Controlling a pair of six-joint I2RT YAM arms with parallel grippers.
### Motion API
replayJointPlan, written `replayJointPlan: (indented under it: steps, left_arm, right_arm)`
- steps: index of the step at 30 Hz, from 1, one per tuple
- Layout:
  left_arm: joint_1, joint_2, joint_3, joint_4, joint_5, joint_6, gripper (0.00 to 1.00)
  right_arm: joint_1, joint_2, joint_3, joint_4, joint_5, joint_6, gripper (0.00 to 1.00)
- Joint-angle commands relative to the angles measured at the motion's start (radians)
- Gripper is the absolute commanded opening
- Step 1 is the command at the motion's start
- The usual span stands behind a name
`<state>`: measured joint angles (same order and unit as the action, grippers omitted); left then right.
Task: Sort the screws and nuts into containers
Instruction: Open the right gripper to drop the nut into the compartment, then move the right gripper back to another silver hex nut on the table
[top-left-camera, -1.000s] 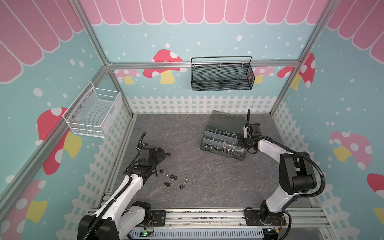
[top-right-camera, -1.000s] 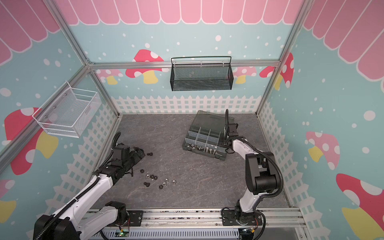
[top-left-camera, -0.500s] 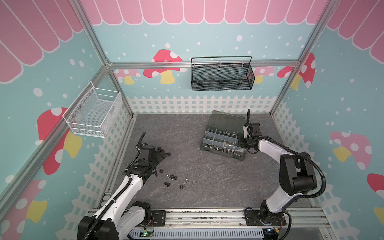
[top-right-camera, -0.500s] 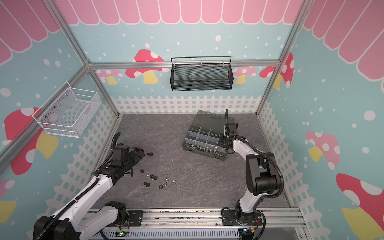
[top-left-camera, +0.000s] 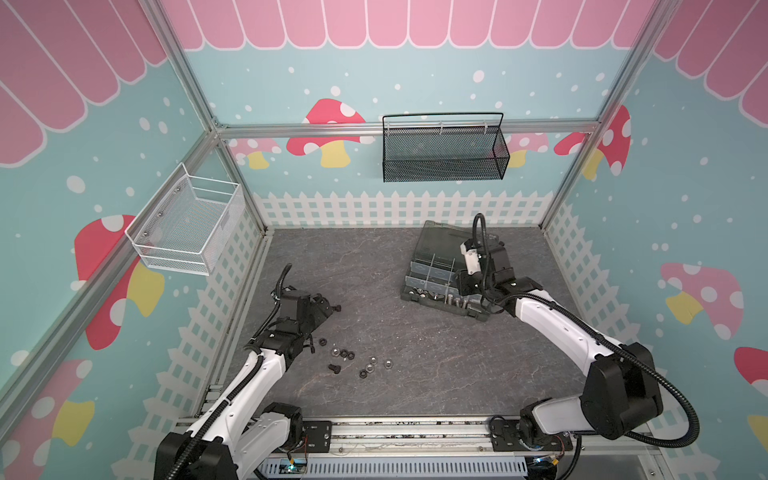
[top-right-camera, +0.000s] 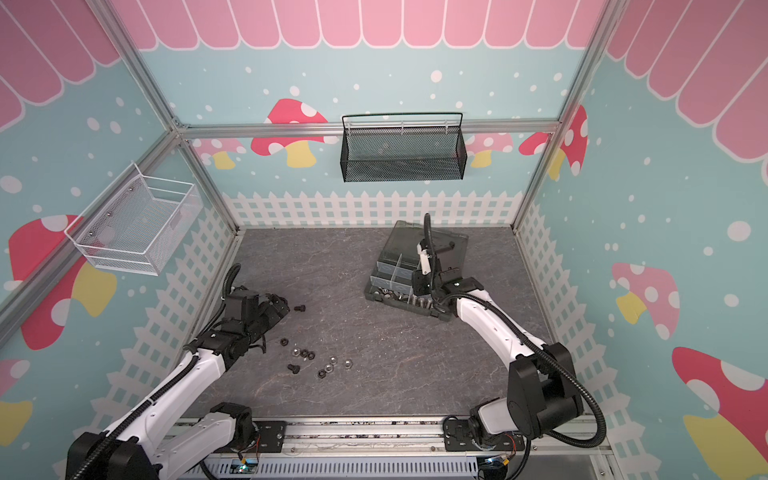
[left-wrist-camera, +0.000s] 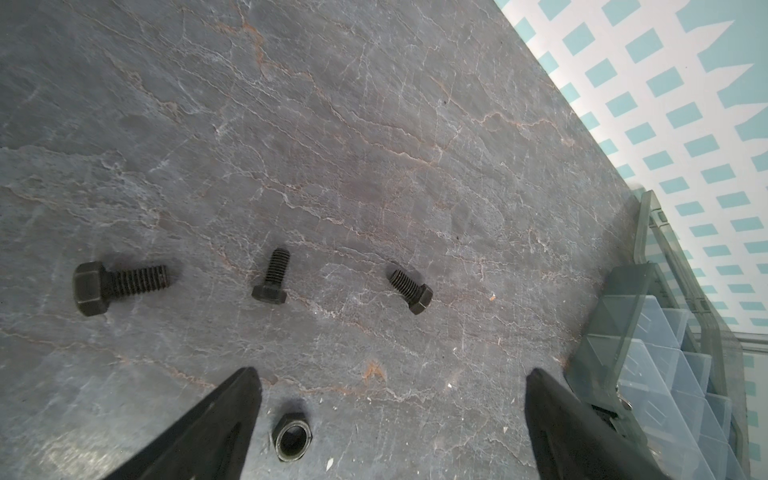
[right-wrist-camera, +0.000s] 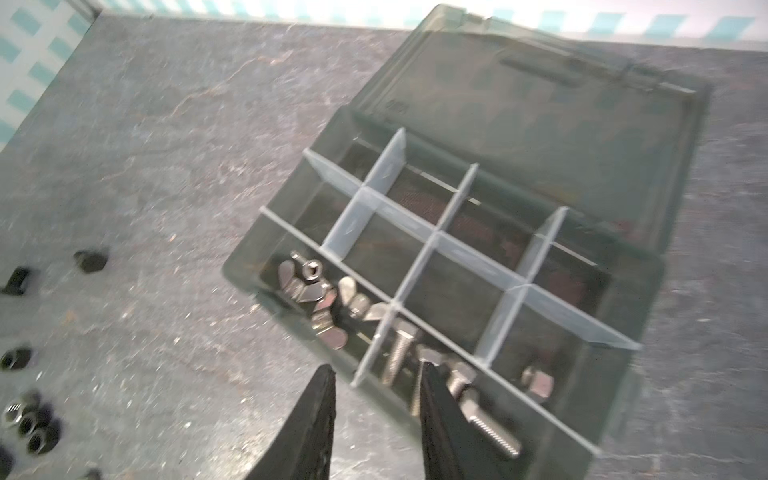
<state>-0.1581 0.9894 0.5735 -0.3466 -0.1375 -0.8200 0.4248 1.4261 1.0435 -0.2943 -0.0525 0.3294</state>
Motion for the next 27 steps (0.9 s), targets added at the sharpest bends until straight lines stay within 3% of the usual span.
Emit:
replayJointPlan:
  steps: [1, 14, 27]
  left_arm:
    - [0.006, 0.004, -0.014, 0.007, -0.013, -0.013, 1.00]
    - [0.010, 0.030, -0.005, 0.008, -0.014, -0.018, 1.00]
    - [0.026, 0.008, -0.012, -0.017, -0.039, -0.028, 1.00]
  right_arm:
    - [0.112, 0.023, -0.030, -0.058, 0.006, 0.039, 0.36]
    - [0.542, 0.247, 0.103, -0.292, 0.111, -0.023, 0.45]
    - [0.687, 0.412, 0.170, -0.292, 0.074, -0.079, 0.55]
